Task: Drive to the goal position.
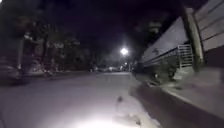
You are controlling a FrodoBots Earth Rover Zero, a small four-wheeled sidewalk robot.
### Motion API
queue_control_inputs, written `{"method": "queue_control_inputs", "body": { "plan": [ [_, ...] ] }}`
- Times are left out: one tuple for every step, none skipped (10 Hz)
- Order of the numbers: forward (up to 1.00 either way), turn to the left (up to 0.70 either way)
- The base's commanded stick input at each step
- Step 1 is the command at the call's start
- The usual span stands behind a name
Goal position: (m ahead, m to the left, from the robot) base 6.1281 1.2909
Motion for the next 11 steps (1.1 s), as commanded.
{"method": "queue_control_inputs", "body": {
  "plan": [
    [0.50, 0.00],
    [0.50, 0.00],
    [0.50, 0.00],
    [0.50, 0.00],
    [0.50, 0.00],
    [0.50, 0.00],
    [0.50, 0.00],
    [0.50, 0.00],
    [0.50, 0.00],
    [0.50, 0.00],
    [0.50, 0.00]
  ]
}}
